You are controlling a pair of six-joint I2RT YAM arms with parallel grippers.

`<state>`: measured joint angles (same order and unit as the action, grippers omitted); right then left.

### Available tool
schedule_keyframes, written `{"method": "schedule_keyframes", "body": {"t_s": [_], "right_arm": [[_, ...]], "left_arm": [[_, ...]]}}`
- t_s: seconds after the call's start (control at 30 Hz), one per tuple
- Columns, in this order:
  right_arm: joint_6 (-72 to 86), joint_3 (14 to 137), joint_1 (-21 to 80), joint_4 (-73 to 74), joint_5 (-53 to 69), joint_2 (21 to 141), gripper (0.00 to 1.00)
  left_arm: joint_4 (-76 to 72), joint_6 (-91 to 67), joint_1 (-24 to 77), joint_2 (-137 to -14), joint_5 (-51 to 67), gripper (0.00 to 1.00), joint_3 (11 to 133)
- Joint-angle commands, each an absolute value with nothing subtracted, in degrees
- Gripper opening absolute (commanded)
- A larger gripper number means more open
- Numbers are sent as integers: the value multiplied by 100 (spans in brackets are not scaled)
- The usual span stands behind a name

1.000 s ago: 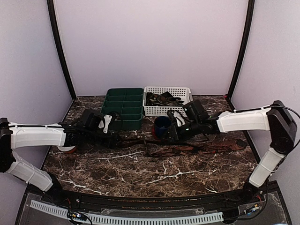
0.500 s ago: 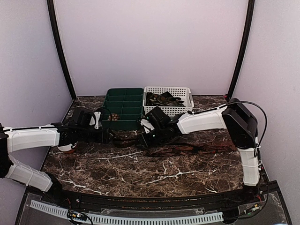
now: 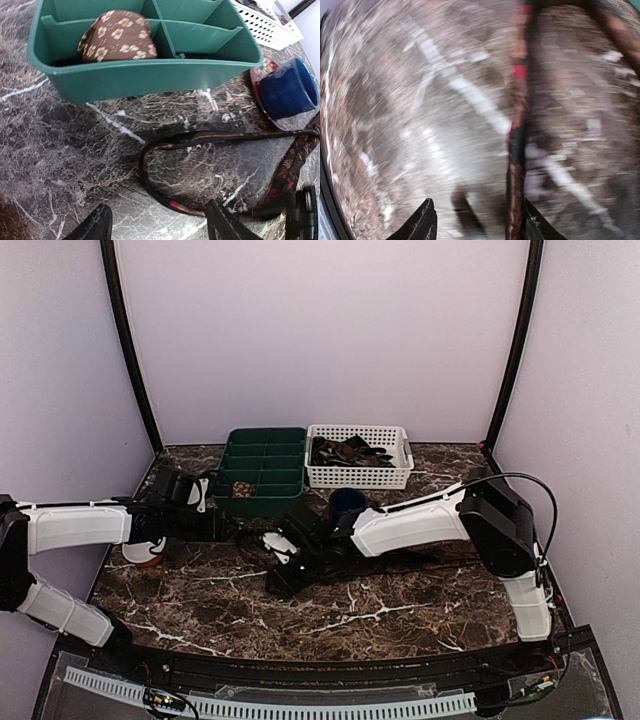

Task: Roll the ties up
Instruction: Pick up the tie from the center of the board.

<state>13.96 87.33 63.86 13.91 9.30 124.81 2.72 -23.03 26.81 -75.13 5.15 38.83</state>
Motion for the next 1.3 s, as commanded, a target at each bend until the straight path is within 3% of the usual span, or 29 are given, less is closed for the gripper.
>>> {"method": "schedule_keyframes", "body": {"t_s": [0.0, 0.27, 0.5, 0.8, 1.03, 1.27], "right_arm": [[861, 8709, 6704, 1554, 522, 12583, 54], [893, 8242, 6881, 1262, 490, 12171, 63], [1452, 7474, 6244, 697, 930, 11094, 73], [2113, 5963, 5181, 30, 1610, 9706, 71], [2180, 5361, 4483, -95, 1852, 8994, 70], [2085, 5161, 4103, -31, 1938, 8529, 70]], "left_arm": [[481, -2357, 2627, -7726, 625, 65, 4082], [543, -2053, 2623, -8425, 816, 55, 4361], [761, -1641, 2656, -9157, 871, 41, 4908], [1668, -994, 3108, -9698, 110, 1, 5611], [2693, -82, 3814, -9313, -970, 0, 6301], [3096, 1260, 4879, -7724, -797, 0, 5581]]}}
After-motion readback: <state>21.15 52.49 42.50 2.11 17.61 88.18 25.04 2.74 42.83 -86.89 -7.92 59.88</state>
